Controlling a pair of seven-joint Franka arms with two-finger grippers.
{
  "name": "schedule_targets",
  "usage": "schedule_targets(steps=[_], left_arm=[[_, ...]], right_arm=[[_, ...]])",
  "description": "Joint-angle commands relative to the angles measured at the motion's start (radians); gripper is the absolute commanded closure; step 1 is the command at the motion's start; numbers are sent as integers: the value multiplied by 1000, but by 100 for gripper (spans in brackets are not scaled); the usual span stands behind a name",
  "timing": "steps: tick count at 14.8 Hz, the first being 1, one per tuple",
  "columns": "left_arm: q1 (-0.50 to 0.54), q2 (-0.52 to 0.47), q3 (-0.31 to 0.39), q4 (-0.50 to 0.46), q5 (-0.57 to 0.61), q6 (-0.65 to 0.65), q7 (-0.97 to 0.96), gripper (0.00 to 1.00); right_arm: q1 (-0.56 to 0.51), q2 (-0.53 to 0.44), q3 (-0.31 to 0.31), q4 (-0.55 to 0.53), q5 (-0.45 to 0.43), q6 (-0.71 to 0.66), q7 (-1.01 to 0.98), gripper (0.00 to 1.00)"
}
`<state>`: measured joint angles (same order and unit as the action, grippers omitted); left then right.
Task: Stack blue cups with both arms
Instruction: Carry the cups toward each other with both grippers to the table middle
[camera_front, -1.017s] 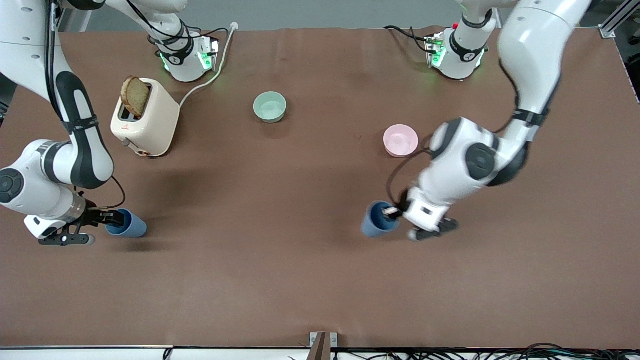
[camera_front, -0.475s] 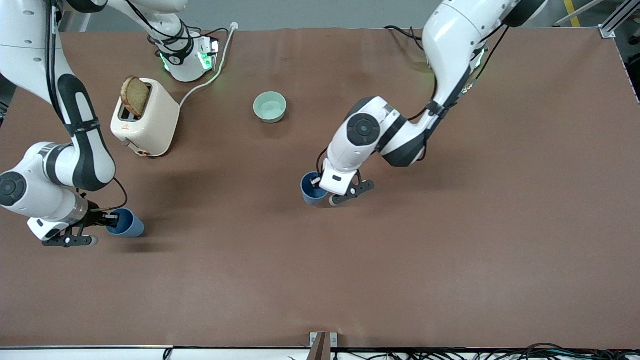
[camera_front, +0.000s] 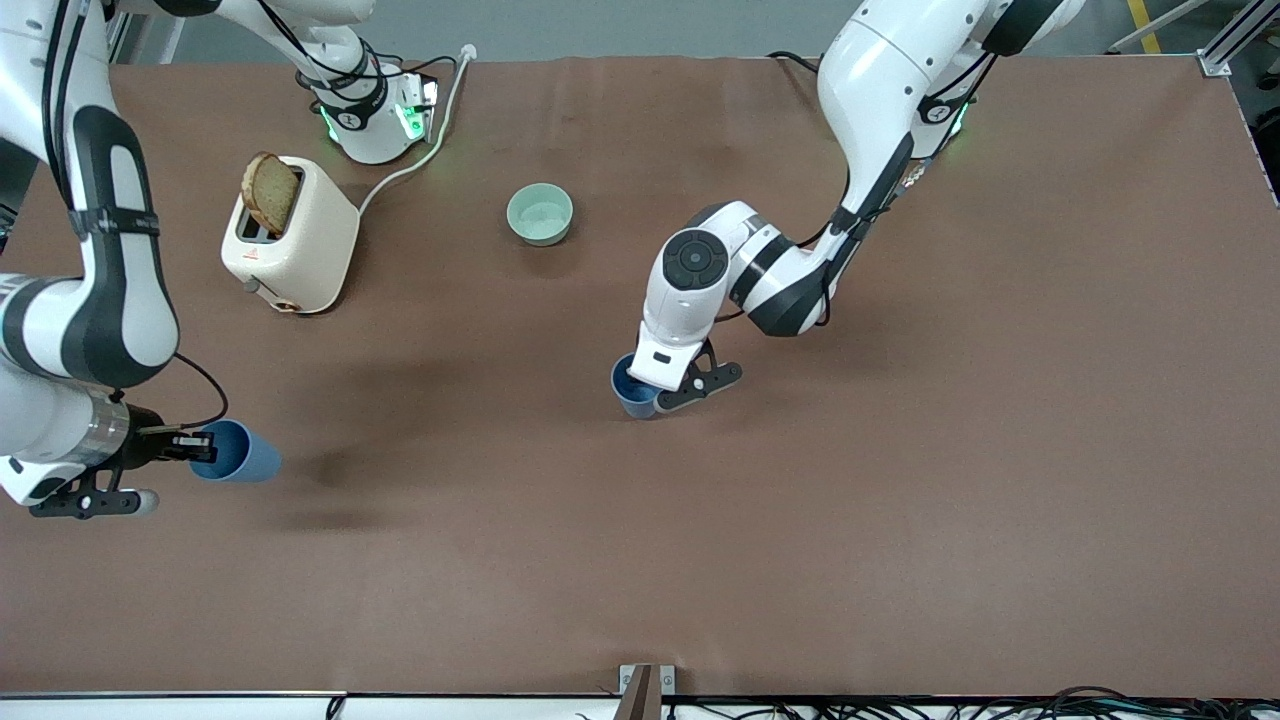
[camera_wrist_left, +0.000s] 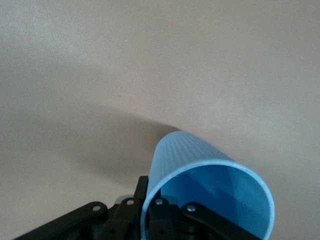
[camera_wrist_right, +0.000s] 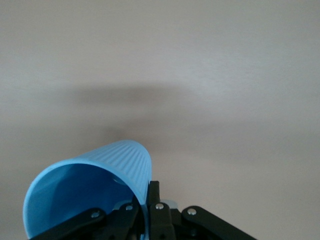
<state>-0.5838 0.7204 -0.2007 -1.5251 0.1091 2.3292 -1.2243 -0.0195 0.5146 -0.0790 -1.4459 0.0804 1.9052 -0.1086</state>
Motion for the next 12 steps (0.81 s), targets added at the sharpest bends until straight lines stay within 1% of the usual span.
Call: schedule_targets(steps=[1,2,3,4,5,7,8,10,12], left_arm=[[-5,17,4,20,20,-14,-21,86],[-1,20,3,22,15,-14,-21,68],[-1,20,3,23,15,-14,-21,46],[1,17,3,25,12,-14,-24,22],[5,10,3,26,12,-14,-32,0],[25,-28,4,30,17,-21,-29,0],[60,-67,4,34,23,-49,-27,0],[132,-152,-6,84,24,-190,17,0],[159,-241,1,134,27,-353,133,0]], right_arm=[[108,-33,-2,44,10,-87,175,99],[154,-47,-2,45,10,-87,240,99],[200,-50,-2,47,10,-87,315,99],[238,-51,-2,48,7,-87,389,99],[277,-53,-2,58,9,-86,453,99],[363,-53,-2,82,9,-86,556,99],[395,-51,-2,85,12,-83,597,99],[467,-50,-2,85,36,-75,664,99],[557,-45,-5,93,73,-63,725,99]])
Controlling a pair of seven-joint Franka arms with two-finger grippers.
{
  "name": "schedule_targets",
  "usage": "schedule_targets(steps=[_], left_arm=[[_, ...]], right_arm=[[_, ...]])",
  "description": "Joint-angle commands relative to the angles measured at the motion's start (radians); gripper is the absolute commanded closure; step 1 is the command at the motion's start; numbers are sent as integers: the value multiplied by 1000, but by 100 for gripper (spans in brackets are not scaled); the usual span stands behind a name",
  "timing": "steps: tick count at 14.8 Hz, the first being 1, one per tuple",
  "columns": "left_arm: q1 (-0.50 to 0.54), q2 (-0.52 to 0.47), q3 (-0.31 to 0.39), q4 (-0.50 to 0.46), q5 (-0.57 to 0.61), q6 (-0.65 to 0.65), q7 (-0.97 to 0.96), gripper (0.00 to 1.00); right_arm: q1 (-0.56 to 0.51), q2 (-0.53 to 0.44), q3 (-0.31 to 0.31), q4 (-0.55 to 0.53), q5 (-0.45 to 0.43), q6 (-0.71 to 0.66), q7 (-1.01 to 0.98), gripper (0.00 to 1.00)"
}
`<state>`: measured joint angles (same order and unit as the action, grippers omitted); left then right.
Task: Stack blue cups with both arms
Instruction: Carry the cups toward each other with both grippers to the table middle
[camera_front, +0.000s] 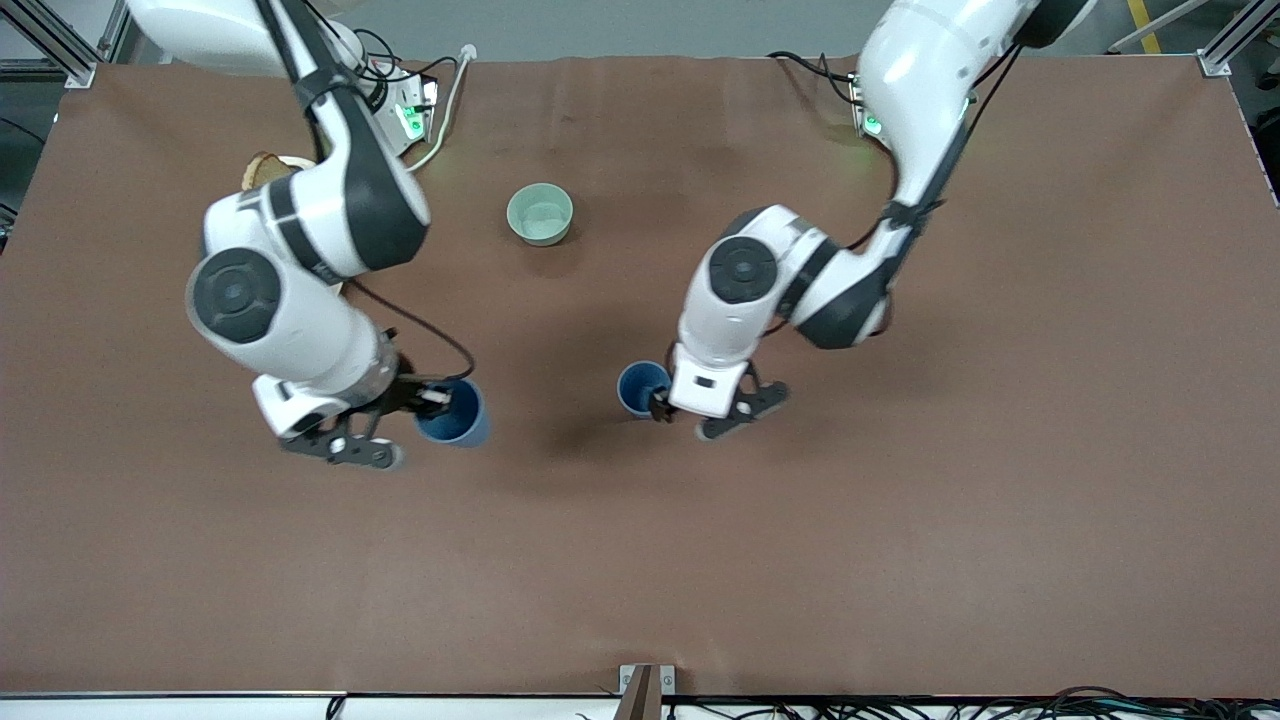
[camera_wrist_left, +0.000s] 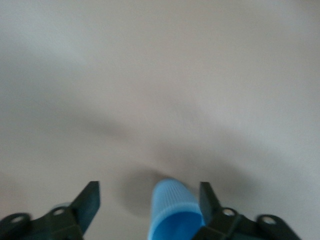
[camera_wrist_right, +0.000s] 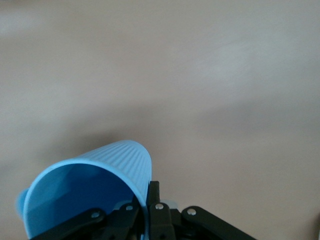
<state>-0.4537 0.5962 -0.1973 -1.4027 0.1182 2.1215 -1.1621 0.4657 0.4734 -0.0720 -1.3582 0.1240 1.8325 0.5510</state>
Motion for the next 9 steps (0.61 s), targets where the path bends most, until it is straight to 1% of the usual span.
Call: schedule_targets(steps=[1,4,5,9], left_arm=[[38,-163,1,13,18,-205,140,0],[156,-290,-11,13,9,-328,412,0],[177,-327,-4,13,9,-366,491,0],[286,-449,-4,13,3,-477,732,0]], right_arm=[[102,-2,-12,5,29,33,96,99],[171,19,-11,5,36,71,156,98],[195,36,-11,5,39,94,171,98],[278,114,-11,5,37,204,251,98]])
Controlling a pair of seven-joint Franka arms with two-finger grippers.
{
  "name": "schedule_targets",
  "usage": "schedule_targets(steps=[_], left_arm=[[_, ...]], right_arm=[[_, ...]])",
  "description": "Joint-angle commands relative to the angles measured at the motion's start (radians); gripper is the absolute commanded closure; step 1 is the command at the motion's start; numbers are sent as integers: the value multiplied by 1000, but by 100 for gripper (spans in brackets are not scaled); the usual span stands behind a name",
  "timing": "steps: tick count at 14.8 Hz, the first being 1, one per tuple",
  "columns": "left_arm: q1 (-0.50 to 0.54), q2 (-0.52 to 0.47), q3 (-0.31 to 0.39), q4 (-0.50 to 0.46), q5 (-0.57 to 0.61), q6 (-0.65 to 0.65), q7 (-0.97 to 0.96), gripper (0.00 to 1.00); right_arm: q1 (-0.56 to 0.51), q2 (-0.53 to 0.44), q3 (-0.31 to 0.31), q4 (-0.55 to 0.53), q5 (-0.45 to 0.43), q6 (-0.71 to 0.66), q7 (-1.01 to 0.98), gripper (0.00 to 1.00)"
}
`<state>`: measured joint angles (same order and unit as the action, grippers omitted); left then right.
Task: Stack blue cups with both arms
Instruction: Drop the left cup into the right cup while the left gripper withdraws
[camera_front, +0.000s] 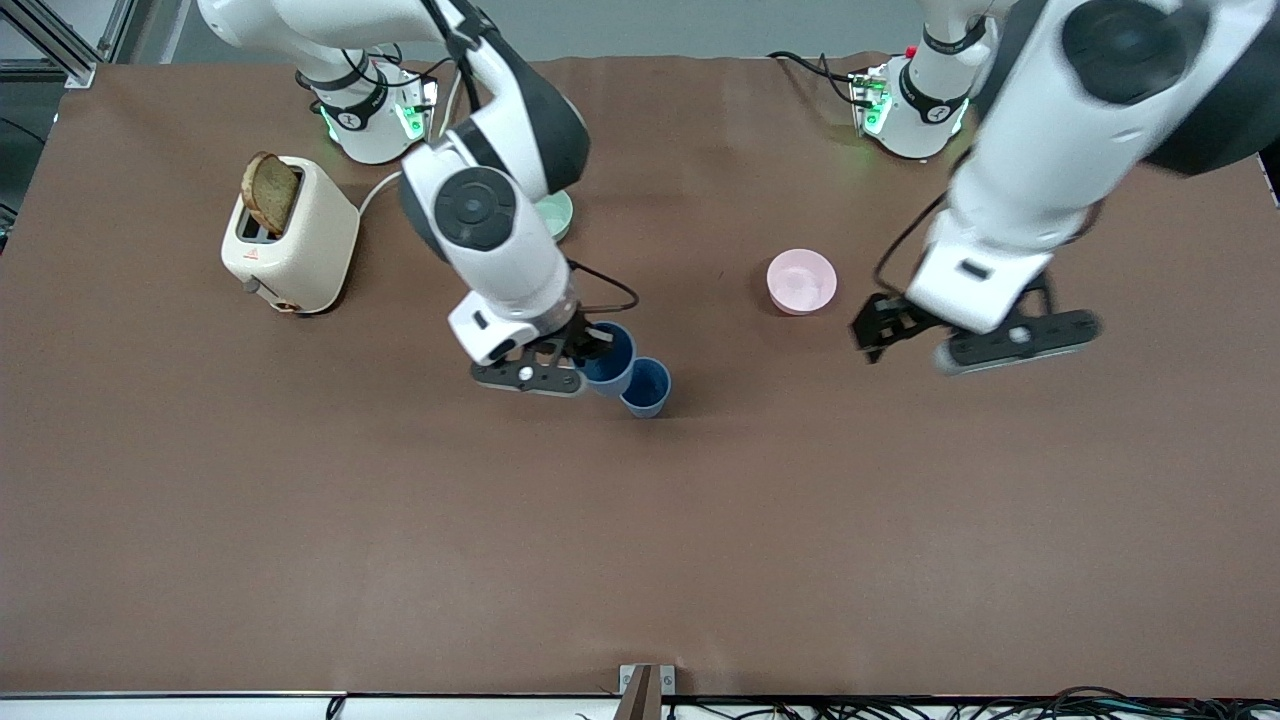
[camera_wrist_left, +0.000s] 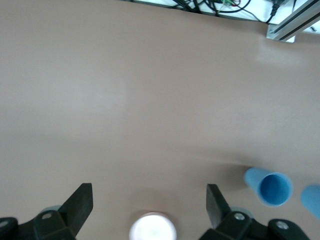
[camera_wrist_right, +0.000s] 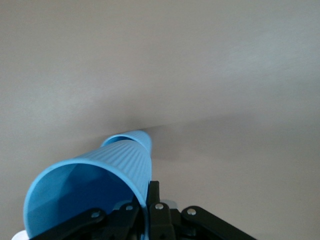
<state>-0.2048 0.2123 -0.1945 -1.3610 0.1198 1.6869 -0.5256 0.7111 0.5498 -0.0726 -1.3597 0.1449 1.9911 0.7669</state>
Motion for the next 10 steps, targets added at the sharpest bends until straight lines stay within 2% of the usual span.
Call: schedule_targets(steps=[1,5,10], left_arm=[[62,-85,-8,-30,0,-67,157,0],[122,-129,4,-46,-43,-128,340,0],[113,-241,119,-214,-146,-102,446,0]], right_arm=[[36,45,-10,7,15,49,40,98],[37,67,-10,7,13,51,40,98],[36,74,-12,7,10,58,40,98]])
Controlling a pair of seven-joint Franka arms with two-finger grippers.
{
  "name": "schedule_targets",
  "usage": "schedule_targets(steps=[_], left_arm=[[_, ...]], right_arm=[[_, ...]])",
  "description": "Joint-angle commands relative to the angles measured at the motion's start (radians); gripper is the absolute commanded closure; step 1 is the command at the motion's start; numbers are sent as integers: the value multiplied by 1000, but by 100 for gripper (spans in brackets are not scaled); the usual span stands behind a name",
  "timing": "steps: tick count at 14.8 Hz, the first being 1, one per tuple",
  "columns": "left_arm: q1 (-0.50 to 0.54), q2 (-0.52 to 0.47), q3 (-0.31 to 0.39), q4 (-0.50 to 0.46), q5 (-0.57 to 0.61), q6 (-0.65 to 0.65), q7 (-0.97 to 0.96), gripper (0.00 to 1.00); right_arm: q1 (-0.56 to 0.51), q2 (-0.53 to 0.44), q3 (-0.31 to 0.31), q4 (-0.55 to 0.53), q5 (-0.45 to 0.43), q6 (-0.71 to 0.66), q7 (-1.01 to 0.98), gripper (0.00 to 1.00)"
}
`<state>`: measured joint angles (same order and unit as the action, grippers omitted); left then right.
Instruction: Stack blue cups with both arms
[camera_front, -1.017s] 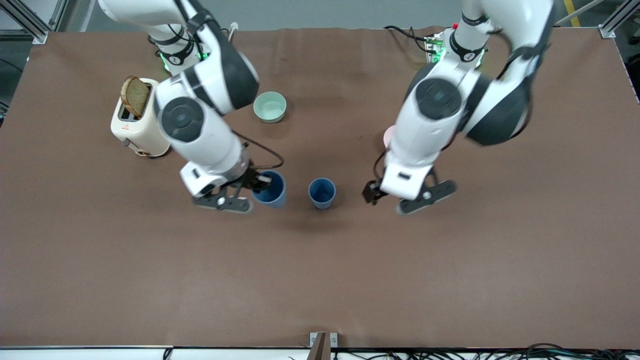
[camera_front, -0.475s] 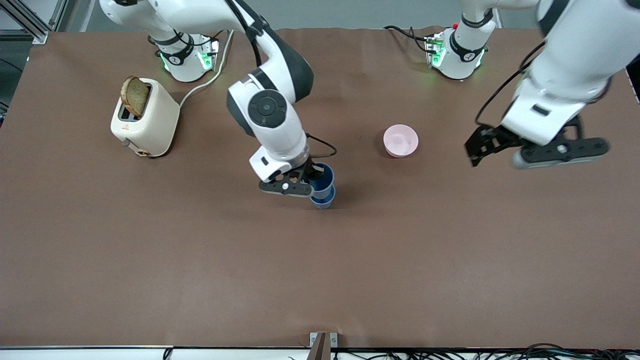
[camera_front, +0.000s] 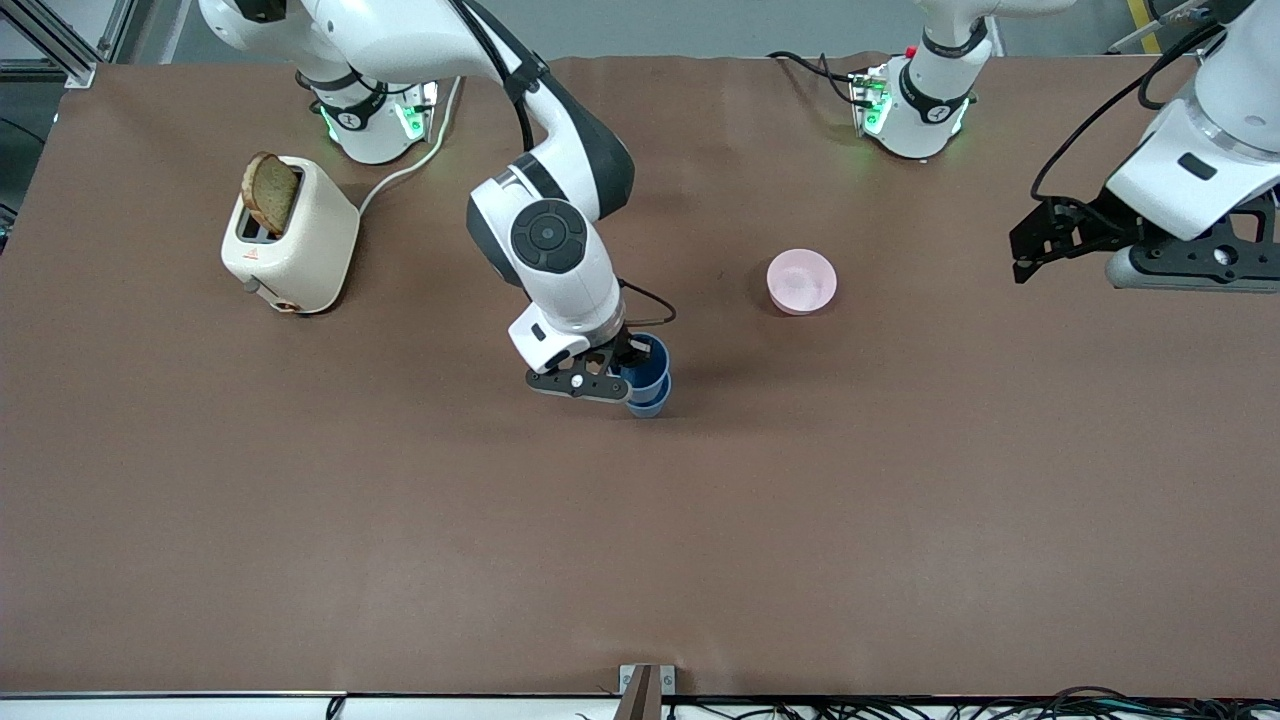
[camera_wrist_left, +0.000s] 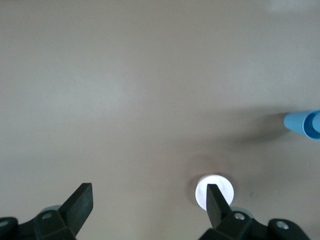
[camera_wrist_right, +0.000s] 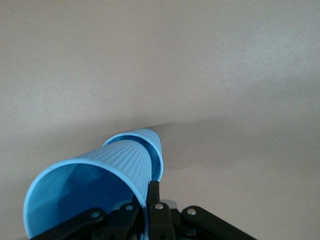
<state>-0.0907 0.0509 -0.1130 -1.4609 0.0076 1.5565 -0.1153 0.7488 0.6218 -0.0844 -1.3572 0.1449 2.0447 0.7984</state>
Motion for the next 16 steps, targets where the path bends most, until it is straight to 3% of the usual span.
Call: schedule_targets(steps=[1,4,16], left_arm=[[-1,-100,42,-146,-34,37,48,0],[3,-125,38,-185,-26,45,36,0],[-4,-102,16,-156,45,56,45,0]], right_arm=[[-3,3,0,4,12,14,8,98],[-12,4,0,4,10,15,7,98],[-3,23,0,1,5,38,-2,98]])
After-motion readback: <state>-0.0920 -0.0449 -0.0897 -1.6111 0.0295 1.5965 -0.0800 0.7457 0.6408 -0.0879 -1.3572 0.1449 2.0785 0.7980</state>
